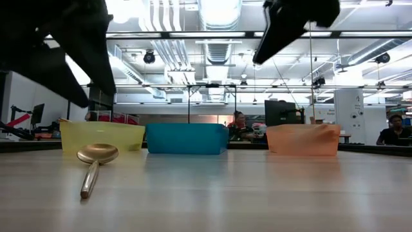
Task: Sort silverware by color (type)
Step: Put the gold spoon into the yellow bin
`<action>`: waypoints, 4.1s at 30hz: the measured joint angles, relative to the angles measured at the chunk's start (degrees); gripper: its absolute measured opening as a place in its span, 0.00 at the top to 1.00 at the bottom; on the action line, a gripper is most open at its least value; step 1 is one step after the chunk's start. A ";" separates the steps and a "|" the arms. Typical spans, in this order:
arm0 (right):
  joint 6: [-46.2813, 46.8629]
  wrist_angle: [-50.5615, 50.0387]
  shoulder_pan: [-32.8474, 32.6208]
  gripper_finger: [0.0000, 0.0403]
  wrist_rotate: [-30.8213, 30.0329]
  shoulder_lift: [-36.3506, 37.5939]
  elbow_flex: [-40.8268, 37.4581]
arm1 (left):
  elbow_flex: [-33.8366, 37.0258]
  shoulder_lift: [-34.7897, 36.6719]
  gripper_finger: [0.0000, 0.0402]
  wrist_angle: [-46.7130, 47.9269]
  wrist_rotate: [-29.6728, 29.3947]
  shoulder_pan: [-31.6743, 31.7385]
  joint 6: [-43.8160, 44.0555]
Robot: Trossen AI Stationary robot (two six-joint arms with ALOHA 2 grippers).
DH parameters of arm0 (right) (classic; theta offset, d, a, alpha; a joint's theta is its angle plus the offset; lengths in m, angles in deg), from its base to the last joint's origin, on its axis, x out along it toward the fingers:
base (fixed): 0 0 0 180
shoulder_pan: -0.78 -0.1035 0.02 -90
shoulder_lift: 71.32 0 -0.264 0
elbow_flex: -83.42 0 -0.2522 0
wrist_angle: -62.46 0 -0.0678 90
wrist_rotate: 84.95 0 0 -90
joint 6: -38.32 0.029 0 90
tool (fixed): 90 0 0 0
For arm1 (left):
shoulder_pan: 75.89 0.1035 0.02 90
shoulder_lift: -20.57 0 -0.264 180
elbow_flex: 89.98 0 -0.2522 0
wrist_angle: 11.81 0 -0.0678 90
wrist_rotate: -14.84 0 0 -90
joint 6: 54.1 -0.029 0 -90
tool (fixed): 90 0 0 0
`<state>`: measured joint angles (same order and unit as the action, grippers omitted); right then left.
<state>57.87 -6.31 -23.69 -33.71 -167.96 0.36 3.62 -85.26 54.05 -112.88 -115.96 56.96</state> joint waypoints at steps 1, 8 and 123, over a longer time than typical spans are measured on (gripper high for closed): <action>0.16 0.49 0.04 0.92 -0.41 1.63 -0.95 | 0.02 -0.51 0.54 -0.02 0.09 0.05 0.94; -0.23 12.60 0.26 0.92 -6.41 11.90 -11.04 | 0.03 -6.49 0.54 -0.24 0.92 0.76 5.83; -19.82 44.17 4.64 0.92 0.23 24.33 -25.38 | -1.47 22.84 1.00 14.55 17.62 81.66 -119.70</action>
<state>38.05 37.86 -19.06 -33.48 -143.63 -25.02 2.15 -62.42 68.59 -95.26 -34.30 -62.74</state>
